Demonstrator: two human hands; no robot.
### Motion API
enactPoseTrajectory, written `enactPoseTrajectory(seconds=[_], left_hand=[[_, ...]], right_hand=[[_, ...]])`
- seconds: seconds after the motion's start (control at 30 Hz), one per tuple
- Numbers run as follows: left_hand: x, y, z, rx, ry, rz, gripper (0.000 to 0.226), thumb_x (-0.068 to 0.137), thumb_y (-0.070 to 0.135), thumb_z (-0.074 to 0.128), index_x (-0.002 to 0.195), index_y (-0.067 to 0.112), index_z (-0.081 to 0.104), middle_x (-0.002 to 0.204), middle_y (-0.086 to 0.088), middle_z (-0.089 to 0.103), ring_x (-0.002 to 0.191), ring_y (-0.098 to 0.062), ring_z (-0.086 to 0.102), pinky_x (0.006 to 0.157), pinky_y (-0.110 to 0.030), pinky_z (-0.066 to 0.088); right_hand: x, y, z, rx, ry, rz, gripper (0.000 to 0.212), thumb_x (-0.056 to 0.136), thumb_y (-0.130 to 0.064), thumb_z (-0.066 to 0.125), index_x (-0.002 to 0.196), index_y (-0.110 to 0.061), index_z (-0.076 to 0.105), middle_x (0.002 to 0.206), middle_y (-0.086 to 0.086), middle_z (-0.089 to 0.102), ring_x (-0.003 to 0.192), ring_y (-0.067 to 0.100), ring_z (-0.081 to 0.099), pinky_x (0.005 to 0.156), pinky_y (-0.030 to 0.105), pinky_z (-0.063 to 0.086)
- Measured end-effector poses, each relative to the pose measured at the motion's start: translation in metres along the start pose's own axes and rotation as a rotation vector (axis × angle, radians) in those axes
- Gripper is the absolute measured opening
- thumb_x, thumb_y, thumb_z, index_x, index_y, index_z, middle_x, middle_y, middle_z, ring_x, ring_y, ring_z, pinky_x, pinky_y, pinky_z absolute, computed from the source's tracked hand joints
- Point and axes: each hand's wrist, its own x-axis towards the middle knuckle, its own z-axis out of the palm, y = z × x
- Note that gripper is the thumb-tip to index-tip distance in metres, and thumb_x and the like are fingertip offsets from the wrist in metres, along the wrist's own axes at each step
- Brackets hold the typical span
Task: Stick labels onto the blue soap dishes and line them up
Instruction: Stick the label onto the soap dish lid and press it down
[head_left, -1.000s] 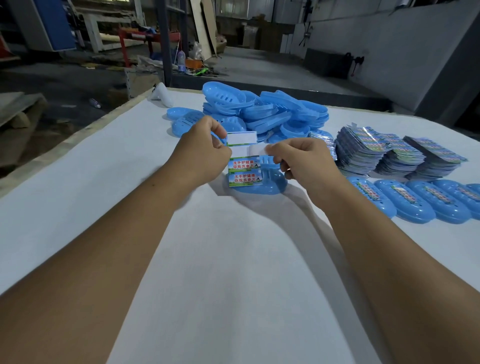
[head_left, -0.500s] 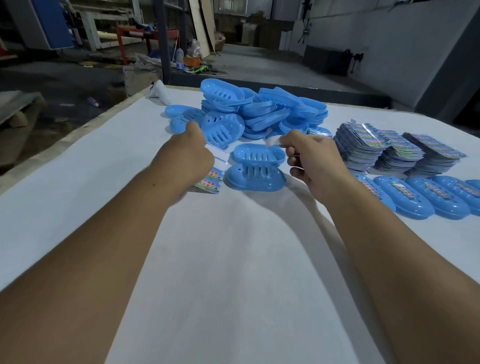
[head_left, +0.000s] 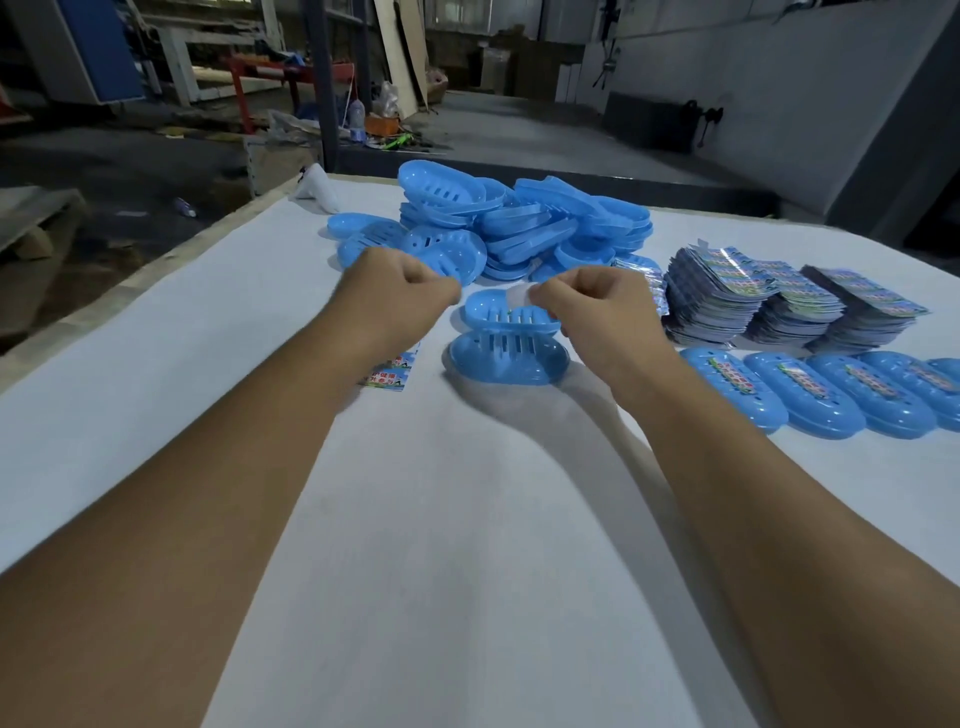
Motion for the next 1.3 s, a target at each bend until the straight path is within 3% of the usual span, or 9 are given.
enactPoseTrajectory(seconds=[0.07, 0.17, 0.3, 0.47, 0.73, 0.9, 0.97, 1.07, 1.3], left_hand=[[-0.009, 0.010, 0.008, -0.252, -0.113, -0.037, 0.028, 0.081, 0.035, 0.071, 0.078, 0.007, 0.072, 0.064, 0.010, 0.061, 0.058, -0.009, 0.049, 0.060, -0.025, 0.038], [-0.014, 0.013, 0.015, -0.308, -0.171, -0.010, 0.021, 0.082, 0.034, 0.074, 0.071, 0.017, 0.073, 0.055, 0.018, 0.060, 0.043, 0.007, 0.048, 0.051, -0.013, 0.040], [-0.014, 0.011, 0.018, -0.323, -0.199, 0.031, 0.028, 0.083, 0.032, 0.078, 0.056, 0.026, 0.074, 0.057, 0.018, 0.066, 0.053, 0.014, 0.056, 0.050, -0.003, 0.040], [-0.015, 0.011, 0.018, -0.314, -0.196, 0.045, 0.017, 0.085, 0.030, 0.077, 0.069, 0.023, 0.077, 0.062, 0.017, 0.070, 0.059, 0.014, 0.059, 0.052, 0.001, 0.038], [-0.013, 0.009, 0.015, -0.314, -0.150, -0.016, 0.026, 0.082, 0.051, 0.075, 0.085, 0.025, 0.081, 0.071, 0.017, 0.070, 0.066, 0.009, 0.059, 0.064, -0.020, 0.040], [-0.010, 0.007, 0.014, -0.272, -0.092, -0.067, 0.023, 0.082, 0.045, 0.076, 0.081, 0.022, 0.075, 0.048, 0.022, 0.058, 0.037, 0.006, 0.048, 0.040, -0.014, 0.035], [-0.010, 0.008, 0.014, -0.260, -0.092, -0.082, 0.022, 0.083, 0.043, 0.075, 0.079, 0.022, 0.074, 0.039, 0.022, 0.050, 0.030, 0.002, 0.043, 0.034, -0.012, 0.029], [-0.010, 0.008, 0.015, -0.275, -0.094, -0.060, 0.020, 0.084, 0.039, 0.075, 0.079, 0.020, 0.074, 0.041, 0.022, 0.053, 0.029, 0.003, 0.044, 0.029, -0.010, 0.027], [-0.010, 0.008, 0.018, -0.298, -0.100, -0.048, 0.016, 0.087, 0.032, 0.075, 0.081, 0.017, 0.075, 0.043, 0.021, 0.057, 0.028, 0.003, 0.045, 0.030, -0.009, 0.027]], right_hand=[[-0.002, -0.002, 0.003, -0.048, 0.002, -0.059, 0.021, 0.077, -0.027, 0.074, 0.066, -0.011, 0.066, 0.050, -0.010, 0.047, 0.047, 0.005, 0.039, 0.045, 0.014, 0.034], [-0.004, -0.004, 0.004, -0.078, -0.027, -0.117, 0.019, 0.076, -0.027, 0.075, 0.063, -0.017, 0.067, 0.048, -0.012, 0.046, 0.046, 0.006, 0.038, 0.044, 0.016, 0.032], [-0.006, -0.004, 0.005, -0.103, -0.039, -0.160, 0.021, 0.077, -0.026, 0.074, 0.060, -0.020, 0.063, 0.046, -0.013, 0.047, 0.045, 0.006, 0.039, 0.043, 0.016, 0.032], [-0.005, -0.003, 0.005, -0.099, -0.048, -0.159, 0.017, 0.077, -0.022, 0.074, 0.064, -0.013, 0.068, 0.045, -0.013, 0.046, 0.043, 0.003, 0.037, 0.042, 0.014, 0.030], [-0.004, -0.001, 0.002, -0.107, -0.140, -0.242, 0.020, 0.093, -0.030, 0.072, 0.075, -0.024, 0.080, 0.052, -0.014, 0.059, 0.046, 0.001, 0.043, 0.048, 0.010, 0.032], [0.007, 0.006, -0.008, -0.215, 0.015, -0.149, 0.040, 0.089, -0.032, 0.069, 0.084, 0.007, 0.068, 0.079, 0.028, 0.064, 0.065, 0.013, 0.043, 0.063, 0.028, 0.037], [0.008, 0.007, -0.011, -0.205, 0.022, -0.128, 0.048, 0.087, -0.037, 0.071, 0.087, 0.011, 0.066, 0.081, 0.032, 0.062, 0.065, 0.014, 0.041, 0.061, 0.026, 0.039], [0.008, 0.005, -0.012, -0.180, 0.012, -0.100, 0.055, 0.081, -0.046, 0.074, 0.083, 0.009, 0.066, 0.058, 0.013, 0.040, 0.055, 0.015, 0.030, 0.046, 0.017, 0.033], [0.006, 0.002, -0.013, -0.181, -0.036, -0.007, 0.037, 0.080, -0.031, 0.076, 0.080, 0.006, 0.070, 0.053, 0.002, 0.041, 0.044, 0.011, 0.028, 0.040, 0.017, 0.027]])
